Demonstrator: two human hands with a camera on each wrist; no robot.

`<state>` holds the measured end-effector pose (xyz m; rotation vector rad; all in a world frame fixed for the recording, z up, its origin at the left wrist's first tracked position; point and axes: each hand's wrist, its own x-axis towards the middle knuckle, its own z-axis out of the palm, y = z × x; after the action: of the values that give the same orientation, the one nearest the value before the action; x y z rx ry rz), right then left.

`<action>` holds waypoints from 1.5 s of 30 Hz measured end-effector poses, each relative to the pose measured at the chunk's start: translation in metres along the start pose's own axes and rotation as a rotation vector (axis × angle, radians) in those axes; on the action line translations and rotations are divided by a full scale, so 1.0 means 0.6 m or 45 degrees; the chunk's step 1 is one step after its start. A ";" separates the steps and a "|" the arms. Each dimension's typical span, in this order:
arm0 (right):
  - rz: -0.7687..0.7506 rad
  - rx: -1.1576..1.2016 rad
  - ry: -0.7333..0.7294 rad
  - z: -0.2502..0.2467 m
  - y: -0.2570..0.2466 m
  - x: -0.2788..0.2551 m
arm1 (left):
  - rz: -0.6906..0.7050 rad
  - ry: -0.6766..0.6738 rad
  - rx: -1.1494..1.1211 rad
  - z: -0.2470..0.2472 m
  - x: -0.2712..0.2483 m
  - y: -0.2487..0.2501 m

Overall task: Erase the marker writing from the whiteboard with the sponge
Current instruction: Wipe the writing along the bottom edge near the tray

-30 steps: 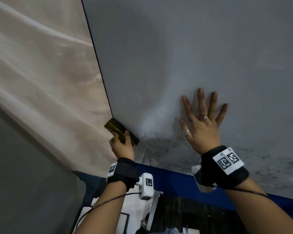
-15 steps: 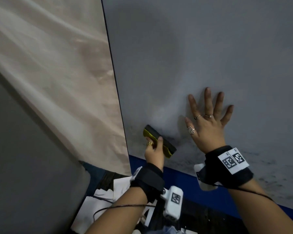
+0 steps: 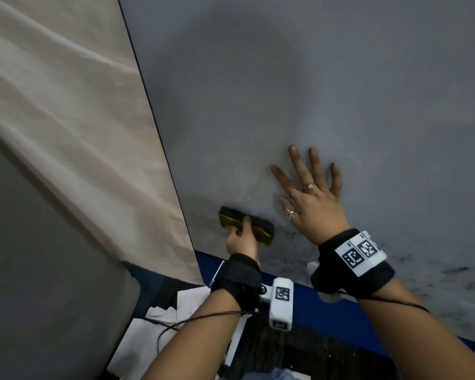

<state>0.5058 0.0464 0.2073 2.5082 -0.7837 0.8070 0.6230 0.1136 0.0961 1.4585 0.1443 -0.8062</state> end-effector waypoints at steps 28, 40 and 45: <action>-0.316 0.078 0.115 -0.041 0.162 -0.081 | -0.026 0.073 -0.455 0.094 -0.102 -0.012; -0.304 0.181 0.345 -0.095 0.296 -0.156 | -0.013 0.140 -0.195 0.238 -0.275 -0.123; -0.145 0.026 0.491 -0.103 0.302 -0.158 | 0.003 0.174 -0.243 0.228 -0.267 -0.103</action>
<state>0.3053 -0.0245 0.2294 2.2835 -0.4980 1.2116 0.4189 0.0577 0.1541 1.3321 0.3151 -0.6716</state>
